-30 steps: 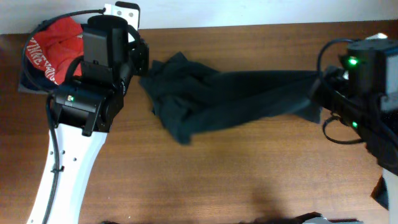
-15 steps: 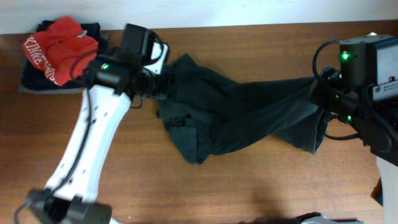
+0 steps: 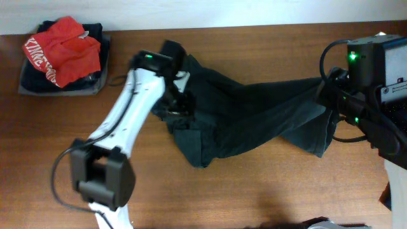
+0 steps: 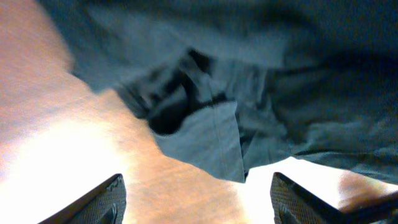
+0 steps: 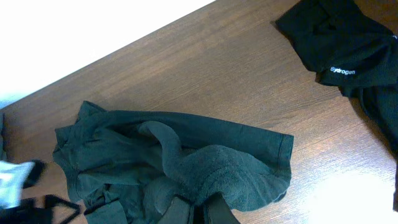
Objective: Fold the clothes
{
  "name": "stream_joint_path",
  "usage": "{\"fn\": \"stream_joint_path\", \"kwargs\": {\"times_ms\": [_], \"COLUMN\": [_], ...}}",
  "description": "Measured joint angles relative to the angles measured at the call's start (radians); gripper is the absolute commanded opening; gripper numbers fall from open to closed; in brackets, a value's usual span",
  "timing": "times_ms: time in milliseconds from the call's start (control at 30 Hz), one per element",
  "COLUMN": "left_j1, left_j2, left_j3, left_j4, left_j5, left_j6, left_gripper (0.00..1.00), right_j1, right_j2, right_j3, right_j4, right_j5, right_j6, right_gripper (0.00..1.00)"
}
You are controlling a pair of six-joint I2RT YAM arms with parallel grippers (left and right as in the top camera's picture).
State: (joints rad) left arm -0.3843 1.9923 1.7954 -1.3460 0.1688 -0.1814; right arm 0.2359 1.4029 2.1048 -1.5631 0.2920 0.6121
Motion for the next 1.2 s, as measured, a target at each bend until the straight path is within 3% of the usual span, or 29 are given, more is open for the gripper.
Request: {"fn": "stream_joint_path", "kwargs": {"times_ms": [267,500,867,1200], "left_j1": [-0.140,-0.224,-0.227,-0.227], "left_j2": [0.084,0.084,0.215,0.226], "left_j3": [0.000,0.000,-0.005,-0.006], "left_j4": [-0.030,0.031,0.027,0.006], "left_j5": [-0.124,-0.238,-0.278,-0.322], "left_j6": [-0.273,-0.478,-0.522,-0.515], "left_gripper": [0.70,0.68,0.68,0.68], "right_j1": [0.000,0.000,0.000,0.000], "right_j2": [0.006,0.027,0.029,0.029], "right_j3": [0.000,0.000,0.000,0.000], "right_j4": [0.000,-0.010,-0.027,-0.027], "right_j5": [0.007,0.015,0.033,0.034], "right_j6": [-0.003,-0.011,-0.023,-0.029], "right_gripper": [0.04,0.04,0.04,0.04]}}
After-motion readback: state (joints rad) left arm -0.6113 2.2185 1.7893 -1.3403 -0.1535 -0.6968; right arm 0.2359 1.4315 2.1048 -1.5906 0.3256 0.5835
